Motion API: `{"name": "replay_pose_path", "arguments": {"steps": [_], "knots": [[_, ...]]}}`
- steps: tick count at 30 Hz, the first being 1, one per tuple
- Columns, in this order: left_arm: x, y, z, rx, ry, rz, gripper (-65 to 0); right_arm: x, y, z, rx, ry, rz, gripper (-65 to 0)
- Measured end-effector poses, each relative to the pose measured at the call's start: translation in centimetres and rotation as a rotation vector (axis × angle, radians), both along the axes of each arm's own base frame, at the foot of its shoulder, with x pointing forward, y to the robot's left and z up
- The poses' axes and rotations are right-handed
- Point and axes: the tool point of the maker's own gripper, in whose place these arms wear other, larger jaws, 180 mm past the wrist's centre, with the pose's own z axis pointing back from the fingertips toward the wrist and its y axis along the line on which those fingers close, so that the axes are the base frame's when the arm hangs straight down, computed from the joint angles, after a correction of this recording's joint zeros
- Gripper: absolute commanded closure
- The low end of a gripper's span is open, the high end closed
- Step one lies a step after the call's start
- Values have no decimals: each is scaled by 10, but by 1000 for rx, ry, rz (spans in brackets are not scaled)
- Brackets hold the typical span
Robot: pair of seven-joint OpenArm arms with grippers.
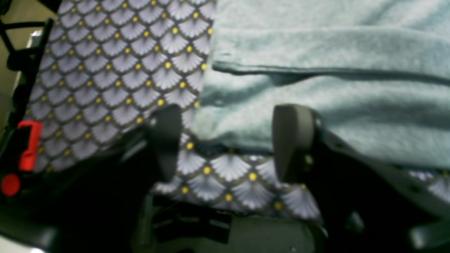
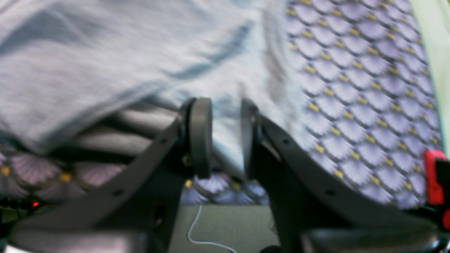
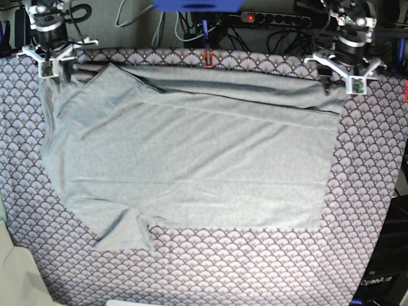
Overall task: Fold the T-shirt properly
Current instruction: 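Drag the held edge back toward the collar with both grippers, then open both grippers and release the shirt edge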
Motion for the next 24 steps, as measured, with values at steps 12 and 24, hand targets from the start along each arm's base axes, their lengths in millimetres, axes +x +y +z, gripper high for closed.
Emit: {"name": "replay_pose_path", "arguments": {"steps": [12,24], "knots": [[-2,2,-1,1,4,5,-335,1,35,-20,50,94,82,-164],[-1,2,0,1,2,5,-335,-3,44,-22,62,104,106,-164]]}}
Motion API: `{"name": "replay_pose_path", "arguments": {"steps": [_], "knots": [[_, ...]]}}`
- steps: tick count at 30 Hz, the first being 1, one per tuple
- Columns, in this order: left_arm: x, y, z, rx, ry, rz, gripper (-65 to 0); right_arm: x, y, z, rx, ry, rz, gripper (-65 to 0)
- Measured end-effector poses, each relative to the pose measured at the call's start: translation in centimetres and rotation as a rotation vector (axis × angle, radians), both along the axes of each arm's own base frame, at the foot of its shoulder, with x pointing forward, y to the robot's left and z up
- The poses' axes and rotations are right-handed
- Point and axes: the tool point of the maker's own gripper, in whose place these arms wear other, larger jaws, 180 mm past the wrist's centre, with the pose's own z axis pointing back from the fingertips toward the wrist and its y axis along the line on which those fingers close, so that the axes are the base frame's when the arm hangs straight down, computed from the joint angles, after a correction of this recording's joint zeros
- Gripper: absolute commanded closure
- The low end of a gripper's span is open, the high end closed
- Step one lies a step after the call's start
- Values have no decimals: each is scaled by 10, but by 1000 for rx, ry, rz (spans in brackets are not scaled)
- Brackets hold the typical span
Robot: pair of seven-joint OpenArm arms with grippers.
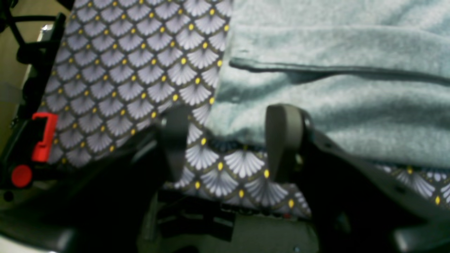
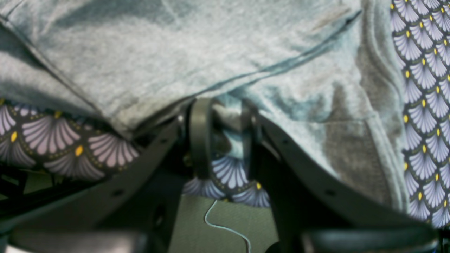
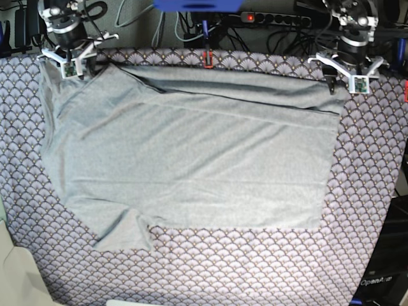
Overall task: Fold the T-shirt properly
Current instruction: 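Open both grippers and release the shirt edge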
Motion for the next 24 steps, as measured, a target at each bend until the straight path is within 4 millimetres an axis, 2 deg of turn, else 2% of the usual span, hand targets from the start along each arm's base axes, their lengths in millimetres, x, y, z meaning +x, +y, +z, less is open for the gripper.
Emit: {"name": "replay_pose_path", "arguments": {"steps": [6,11,16,20,24], "knots": [[0,0,0,0,0,0,-335,5,10,0,17,-7,24,-157],[0,0,0,0,0,0,-335,5,9,0,15,-7,21,-155],[0,0,0,2,1,0,-335,5,9,0,15,-6,22,-95],[0,1,0,3,1,2,-335,4,9,-1,15,-5,21,-75],[0,1,0,4,1,2,-335,2,14,-15,62,8,7,-51]]}}
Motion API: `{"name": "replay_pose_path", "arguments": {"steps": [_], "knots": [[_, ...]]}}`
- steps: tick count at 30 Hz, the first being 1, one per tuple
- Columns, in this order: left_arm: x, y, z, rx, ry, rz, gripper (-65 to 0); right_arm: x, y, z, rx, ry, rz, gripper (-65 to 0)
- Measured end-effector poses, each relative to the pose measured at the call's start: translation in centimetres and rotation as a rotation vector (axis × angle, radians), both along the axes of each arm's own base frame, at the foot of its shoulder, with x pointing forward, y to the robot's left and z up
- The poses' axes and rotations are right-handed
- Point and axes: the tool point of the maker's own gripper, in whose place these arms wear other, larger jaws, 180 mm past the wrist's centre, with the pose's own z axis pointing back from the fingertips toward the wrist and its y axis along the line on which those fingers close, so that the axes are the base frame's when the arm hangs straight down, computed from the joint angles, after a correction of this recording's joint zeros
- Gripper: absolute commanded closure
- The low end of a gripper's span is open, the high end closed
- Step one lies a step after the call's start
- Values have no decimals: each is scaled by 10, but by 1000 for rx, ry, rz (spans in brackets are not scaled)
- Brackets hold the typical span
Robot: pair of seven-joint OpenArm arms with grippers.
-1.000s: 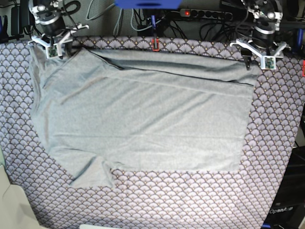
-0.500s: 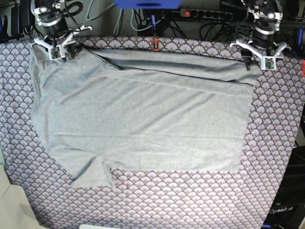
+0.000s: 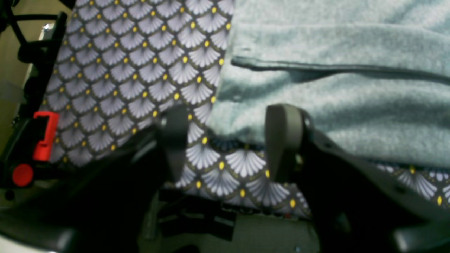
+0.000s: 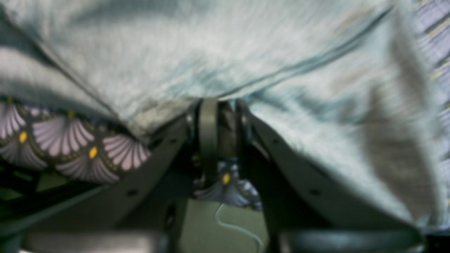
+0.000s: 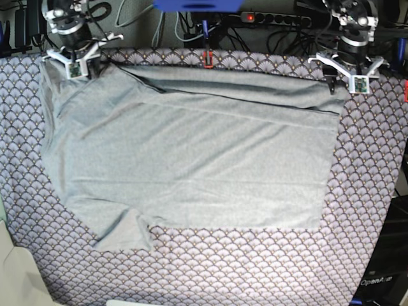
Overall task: Fold the T-shirt properly
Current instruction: 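Open both grippers and release the shirt edge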
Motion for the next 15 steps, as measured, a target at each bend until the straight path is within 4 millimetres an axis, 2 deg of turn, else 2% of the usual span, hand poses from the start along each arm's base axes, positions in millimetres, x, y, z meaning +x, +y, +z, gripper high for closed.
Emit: {"name": "replay_pose_path", "arguments": {"steps": [5,10,12,15], "knots": [[0,0,0,1,1,0,-335,15,8,-4,25,-25,9,-35],[0,0,0,4,2,-1,-335,33,21,-2,-71,-6,112,-35],[-1,0,0,4,3,-2,-335,41,28,3,-91,-12,145,-35],[-1,0,0,4,2,-2,-335,53,38,21,-98,-65,173,-36]]}}
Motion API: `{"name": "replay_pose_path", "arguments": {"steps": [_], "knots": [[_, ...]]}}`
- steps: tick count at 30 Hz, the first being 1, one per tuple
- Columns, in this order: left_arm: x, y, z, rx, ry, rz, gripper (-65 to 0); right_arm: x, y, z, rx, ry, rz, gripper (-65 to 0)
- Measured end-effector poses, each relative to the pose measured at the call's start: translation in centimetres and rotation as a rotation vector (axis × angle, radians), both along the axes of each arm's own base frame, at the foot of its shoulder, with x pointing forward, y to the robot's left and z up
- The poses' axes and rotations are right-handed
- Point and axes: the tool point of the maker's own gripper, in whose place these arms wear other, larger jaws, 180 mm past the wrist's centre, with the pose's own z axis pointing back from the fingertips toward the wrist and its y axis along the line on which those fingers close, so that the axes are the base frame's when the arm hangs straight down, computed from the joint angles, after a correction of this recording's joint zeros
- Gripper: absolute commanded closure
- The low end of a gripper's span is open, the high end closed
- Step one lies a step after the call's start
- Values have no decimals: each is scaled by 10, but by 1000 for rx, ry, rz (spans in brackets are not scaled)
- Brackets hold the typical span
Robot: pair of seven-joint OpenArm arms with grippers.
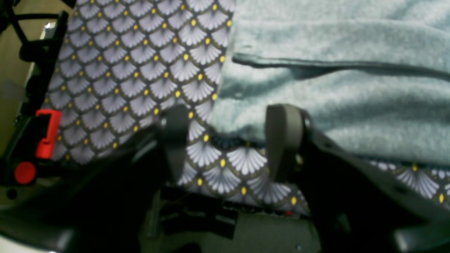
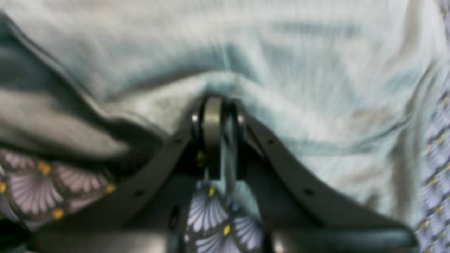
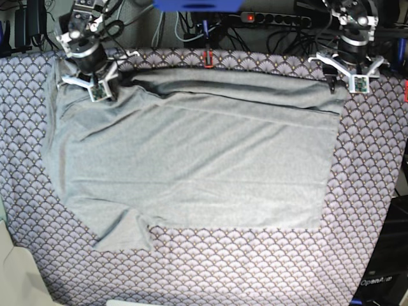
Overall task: Fold the T-shirt properly
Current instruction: 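Open both grippers and release the shirt edge, then reposition the right gripper over the shirt's shoulder corner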
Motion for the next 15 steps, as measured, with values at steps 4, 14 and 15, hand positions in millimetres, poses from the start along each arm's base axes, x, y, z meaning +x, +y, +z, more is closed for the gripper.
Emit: {"name": "replay_pose_path", "arguments": {"steps": [4,14,15], "knots": [[0,1,0,3,2,2,-335,28,-2,33,-32,-105,11,-39],[0,0,-1,1,3,1,-335,31,-29,47,-206,-94,3,-41],[0,0,-1,1,3,0,-335,20,-25,39,-201,-64,18,-42]]}}
